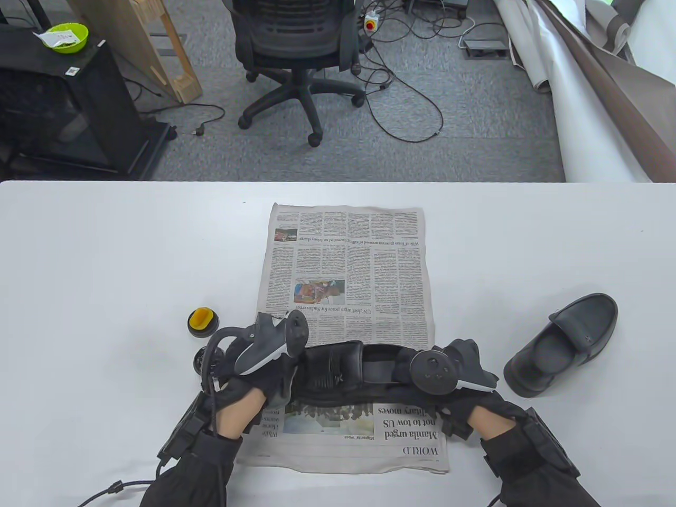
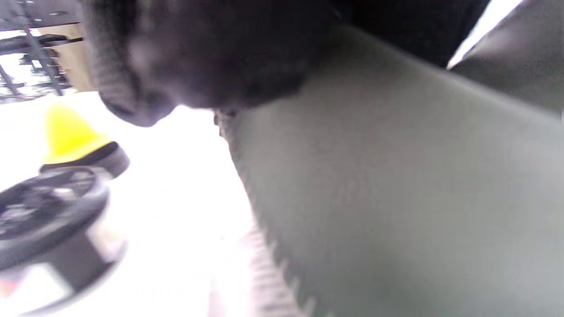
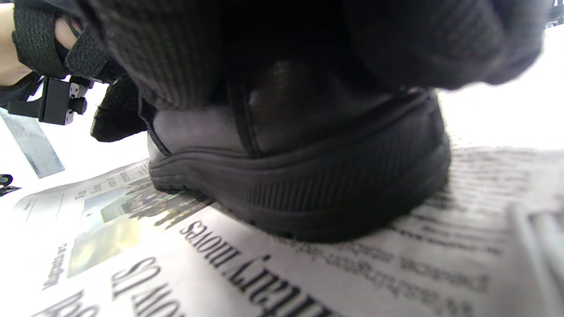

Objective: Dip and apply built-in sponge shoe polish on shoes

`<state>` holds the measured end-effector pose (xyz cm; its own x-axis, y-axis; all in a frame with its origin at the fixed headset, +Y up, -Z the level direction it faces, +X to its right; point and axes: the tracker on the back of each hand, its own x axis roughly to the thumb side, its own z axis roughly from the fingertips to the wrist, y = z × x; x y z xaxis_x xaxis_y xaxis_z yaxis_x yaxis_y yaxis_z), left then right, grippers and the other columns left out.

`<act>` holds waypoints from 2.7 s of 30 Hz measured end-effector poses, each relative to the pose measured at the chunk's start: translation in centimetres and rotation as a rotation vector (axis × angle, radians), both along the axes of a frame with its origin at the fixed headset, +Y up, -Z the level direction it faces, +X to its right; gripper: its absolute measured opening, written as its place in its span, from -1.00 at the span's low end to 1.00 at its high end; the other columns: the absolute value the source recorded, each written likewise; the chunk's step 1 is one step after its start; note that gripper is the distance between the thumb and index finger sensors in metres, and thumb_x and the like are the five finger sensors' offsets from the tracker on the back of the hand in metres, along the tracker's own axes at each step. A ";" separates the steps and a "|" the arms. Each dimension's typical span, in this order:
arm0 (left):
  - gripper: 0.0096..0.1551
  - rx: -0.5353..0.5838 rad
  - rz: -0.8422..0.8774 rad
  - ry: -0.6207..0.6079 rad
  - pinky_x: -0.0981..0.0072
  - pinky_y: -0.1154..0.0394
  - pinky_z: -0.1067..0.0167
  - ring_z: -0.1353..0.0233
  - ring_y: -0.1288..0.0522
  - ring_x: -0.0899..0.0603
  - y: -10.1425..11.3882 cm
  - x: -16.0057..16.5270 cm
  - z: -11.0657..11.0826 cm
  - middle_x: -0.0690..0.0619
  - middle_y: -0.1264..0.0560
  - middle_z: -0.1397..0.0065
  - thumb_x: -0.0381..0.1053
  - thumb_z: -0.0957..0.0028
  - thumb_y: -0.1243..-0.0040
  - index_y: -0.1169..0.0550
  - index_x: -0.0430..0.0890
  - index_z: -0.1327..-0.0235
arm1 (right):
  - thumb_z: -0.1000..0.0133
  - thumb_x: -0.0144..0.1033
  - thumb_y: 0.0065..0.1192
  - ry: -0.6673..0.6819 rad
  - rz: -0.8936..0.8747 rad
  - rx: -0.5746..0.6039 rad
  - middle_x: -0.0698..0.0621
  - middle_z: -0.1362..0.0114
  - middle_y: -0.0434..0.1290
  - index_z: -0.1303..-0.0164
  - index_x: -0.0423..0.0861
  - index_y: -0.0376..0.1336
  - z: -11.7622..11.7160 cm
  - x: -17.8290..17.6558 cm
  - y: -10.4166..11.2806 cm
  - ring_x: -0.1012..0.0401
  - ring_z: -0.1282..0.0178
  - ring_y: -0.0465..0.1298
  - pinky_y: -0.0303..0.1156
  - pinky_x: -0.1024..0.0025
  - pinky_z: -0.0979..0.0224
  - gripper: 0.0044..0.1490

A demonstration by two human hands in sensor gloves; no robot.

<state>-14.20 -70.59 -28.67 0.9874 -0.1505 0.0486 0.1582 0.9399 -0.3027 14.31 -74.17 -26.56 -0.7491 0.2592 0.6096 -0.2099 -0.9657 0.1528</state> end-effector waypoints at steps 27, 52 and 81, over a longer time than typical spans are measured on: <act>-0.39 0.102 0.051 -0.134 0.14 -0.71 0.05 0.58 -0.68 0.13 -0.1 2.6 1.4 0.12 -0.75 0.26 0.20 0.13 -0.43 -0.59 0.05 -0.20 | 0.18 0.18 0.36 -0.006 0.007 0.005 0.05 -0.14 0.48 0.25 0.07 0.53 0.1 0.0 0.0 0.13 0.39 0.59 0.57 0.10 -0.09 -0.51; -0.29 0.208 0.192 -0.201 0.16 -0.71 0.09 0.59 -0.67 0.14 0.0 6.0 3.1 0.13 -0.74 0.27 0.20 0.13 -0.42 -0.52 -0.03 -0.28 | 0.18 0.18 0.36 0.004 -0.002 -0.002 0.05 -0.14 0.48 0.25 0.07 0.52 0.0 0.0 0.0 0.13 0.40 0.58 0.57 0.11 -0.09 -0.51; -0.21 0.170 0.371 -0.341 0.17 -0.70 0.03 0.53 -0.69 0.14 -0.4 6.2 3.9 0.15 -0.72 0.21 0.19 0.17 -0.45 -0.43 0.01 -0.34 | 0.18 0.18 0.36 -0.009 0.011 0.008 0.06 -0.14 0.48 0.25 0.07 0.52 0.1 0.0 0.1 0.13 0.39 0.59 0.57 0.10 -0.09 -0.51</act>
